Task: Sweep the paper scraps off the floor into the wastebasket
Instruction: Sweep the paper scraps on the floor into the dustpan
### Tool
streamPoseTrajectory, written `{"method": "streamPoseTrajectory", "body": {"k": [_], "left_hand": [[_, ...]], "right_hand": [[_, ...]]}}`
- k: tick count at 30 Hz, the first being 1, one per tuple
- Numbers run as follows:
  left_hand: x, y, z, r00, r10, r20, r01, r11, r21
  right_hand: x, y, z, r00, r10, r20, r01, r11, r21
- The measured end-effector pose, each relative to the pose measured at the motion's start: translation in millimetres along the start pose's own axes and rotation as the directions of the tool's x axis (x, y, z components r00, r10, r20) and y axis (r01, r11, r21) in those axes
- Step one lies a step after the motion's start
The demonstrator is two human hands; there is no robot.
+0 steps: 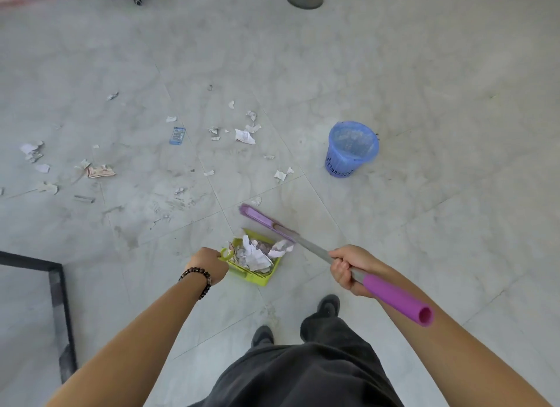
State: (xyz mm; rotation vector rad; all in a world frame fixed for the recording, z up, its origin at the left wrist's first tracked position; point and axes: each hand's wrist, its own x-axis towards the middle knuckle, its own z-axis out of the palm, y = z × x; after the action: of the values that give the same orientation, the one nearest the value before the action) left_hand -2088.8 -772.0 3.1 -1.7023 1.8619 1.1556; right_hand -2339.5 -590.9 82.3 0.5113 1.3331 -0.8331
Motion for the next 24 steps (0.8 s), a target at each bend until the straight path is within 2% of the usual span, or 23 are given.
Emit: {"method": "streamPoseTrajectory", "body": {"k": [4,12,17,21,24], "left_hand": [[18,14,-9,1.0,-0.008,-0.01,0.007,0.998,-0.063],[55,56,-37,0.995,-0.08,-0.052,0.071,0.986,-0.153],[64,70,-50,0.982,-0.164,-0.089,0.145,0.971,-0.19],[70,71,-54,0.965,-0.24,-0.106,0.216,0.956,-0.199],[72,64,-57,0.959,-0.264,-0.106,0.24,0.951,-0.196]], "right_hand": [[18,-48,5,0.998,-0.062,-0.003,0.062,0.998,-0.018],[79,-183,19,0.995,-0.09,-0.031,0.086,0.989,-0.121],[125,-263,41,0.933,-0.328,-0.151,0.251,0.889,-0.383],[162,-300,57,0.916,-0.35,-0.195,0.238,0.867,-0.438],[177,-301,71,0.915,-0.336,-0.221,0.192,0.848,-0.494]]}}
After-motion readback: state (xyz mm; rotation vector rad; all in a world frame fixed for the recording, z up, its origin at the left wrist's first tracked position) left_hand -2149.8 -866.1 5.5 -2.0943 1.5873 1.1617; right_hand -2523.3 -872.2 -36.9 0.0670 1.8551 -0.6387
